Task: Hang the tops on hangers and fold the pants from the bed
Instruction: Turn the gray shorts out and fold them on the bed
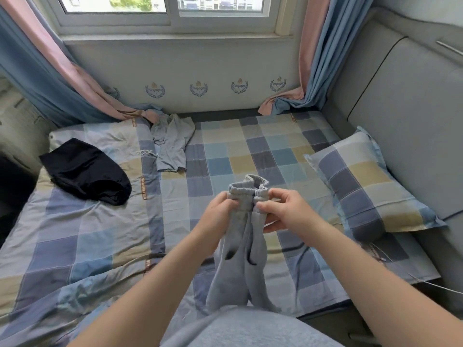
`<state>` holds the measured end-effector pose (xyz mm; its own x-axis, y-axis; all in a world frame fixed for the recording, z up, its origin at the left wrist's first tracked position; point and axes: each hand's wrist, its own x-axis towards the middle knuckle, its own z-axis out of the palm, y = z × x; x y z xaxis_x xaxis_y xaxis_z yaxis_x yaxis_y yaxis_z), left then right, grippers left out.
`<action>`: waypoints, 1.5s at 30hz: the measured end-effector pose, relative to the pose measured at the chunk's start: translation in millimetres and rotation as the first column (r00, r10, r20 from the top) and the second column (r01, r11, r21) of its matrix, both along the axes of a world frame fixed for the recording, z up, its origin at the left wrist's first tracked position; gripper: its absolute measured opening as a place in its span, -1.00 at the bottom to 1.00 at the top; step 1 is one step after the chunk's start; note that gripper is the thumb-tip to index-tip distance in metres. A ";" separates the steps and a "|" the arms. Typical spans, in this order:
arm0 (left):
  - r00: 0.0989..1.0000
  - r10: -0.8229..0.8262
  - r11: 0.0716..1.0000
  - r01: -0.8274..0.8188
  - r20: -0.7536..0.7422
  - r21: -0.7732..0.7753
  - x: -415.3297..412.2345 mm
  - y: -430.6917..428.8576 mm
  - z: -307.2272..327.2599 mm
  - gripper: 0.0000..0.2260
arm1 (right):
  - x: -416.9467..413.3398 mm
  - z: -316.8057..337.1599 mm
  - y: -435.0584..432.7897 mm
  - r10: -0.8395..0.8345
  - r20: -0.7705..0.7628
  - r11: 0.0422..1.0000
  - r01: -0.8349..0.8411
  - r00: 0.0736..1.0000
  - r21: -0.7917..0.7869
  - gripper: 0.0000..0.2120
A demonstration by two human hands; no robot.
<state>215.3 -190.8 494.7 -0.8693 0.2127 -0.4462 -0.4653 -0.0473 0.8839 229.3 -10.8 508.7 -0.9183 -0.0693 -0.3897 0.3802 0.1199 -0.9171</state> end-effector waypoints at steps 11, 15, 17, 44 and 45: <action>0.921 -0.225 0.971 0.239 -0.317 0.008 8.1 15.5 -14.1 -0.47 | 7.8 10.0 5.0 0.288 -0.364 0.926 -0.160 0.886 0.341 -0.83; 0.981 -0.007 0.999 0.013 -0.196 0.030 4.2 22.0 -20.1 -0.73 | -8.9 -7.8 49.6 0.117 -0.404 0.954 0.010 0.907 0.299 -0.80; 0.995 0.022 0.995 -0.012 -0.095 0.101 2.8 26.5 -19.6 -0.71 | -13.9 -24.8 75.6 -0.001 -0.205 0.974 0.047 0.979 0.220 -0.53; 0.985 0.058 0.905 -0.121 -0.163 -0.408 -46.6 104.7 -92.8 -0.81 | -62.0 -114.7 160.0 -0.028 -0.010 0.995 0.029 1.000 0.100 -0.74; 0.978 0.049 0.894 -0.133 -0.201 -0.428 -54.5 104.5 -88.1 -0.83 | -70.7 -108.5 160.6 -0.026 -0.036 0.994 0.029 0.999 0.106 -0.75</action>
<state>160.8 -86.3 406.6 -0.9496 -0.0509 -0.3094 -0.3085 0.3283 0.8928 158.5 149.8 400.3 -0.9325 -0.0038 -0.3613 0.3527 0.2074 -0.9125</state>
